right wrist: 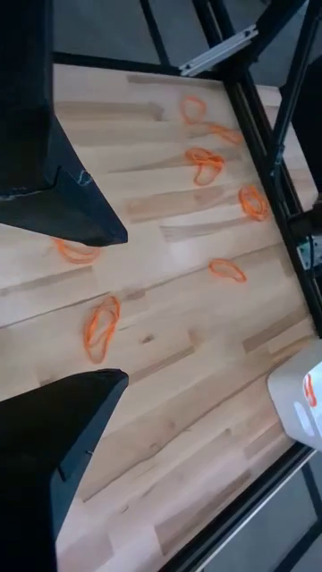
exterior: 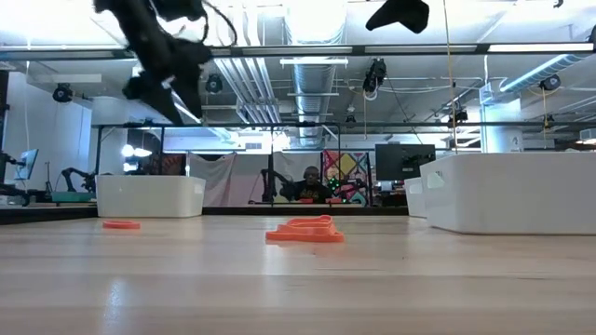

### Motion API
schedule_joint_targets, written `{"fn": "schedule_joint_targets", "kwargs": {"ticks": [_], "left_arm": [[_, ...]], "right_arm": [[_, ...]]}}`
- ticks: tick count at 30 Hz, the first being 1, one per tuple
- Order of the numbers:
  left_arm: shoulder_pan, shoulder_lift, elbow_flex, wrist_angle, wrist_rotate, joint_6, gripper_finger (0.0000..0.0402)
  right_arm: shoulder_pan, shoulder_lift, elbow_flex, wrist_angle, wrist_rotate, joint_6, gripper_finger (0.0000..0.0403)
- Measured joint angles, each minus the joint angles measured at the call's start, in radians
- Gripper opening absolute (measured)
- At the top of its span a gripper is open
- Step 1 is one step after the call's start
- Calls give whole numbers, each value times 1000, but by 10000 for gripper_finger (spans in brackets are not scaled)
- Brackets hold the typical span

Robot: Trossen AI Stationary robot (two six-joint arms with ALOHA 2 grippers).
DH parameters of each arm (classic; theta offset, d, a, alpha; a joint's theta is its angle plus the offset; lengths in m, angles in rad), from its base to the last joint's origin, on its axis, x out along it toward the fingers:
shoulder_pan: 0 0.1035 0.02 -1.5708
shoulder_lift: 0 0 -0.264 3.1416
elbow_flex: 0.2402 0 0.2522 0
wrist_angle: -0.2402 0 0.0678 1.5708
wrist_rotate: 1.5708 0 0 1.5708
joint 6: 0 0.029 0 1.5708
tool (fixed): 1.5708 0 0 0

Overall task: Sort rubber bands into baskets
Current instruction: Put the orange rubber band into the top left white bin

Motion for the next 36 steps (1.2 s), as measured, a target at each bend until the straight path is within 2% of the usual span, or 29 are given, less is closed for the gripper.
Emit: {"fn": "schedule_joint_targets", "kwargs": {"ticks": [3, 7, 10, 13, 19, 24, 31, 36], "left_arm": [[-191, -55, -75, 0, -65, -135, 251], [-403, -101, -189, -3, -87, -176, 252], [-528, -127, -265, 3, -85, -194, 252], [-603, -138, -337, 34, -85, -184, 250], [-627, -132, -419, 103, -58, -56, 234], [-613, -95, -432, 167, -79, 135, 232], [-610, 4, -439, 288, -51, 398, 231], [-555, 98, -435, 313, -2, 520, 231]], "right_arm": [[0, 0, 0, 0, 0, -4, 231], [0, 0, 0, 0, 0, -6, 231], [0, 0, 0, 0, 0, -6, 231], [0, 0, 0, 0, 0, -7, 231], [0, 0, 0, 0, 0, -7, 231], [0, 0, 0, 0, 0, -7, 231], [0, 0, 0, 0, 0, -7, 231], [0, 0, 0, 0, 0, -7, 231]]}}
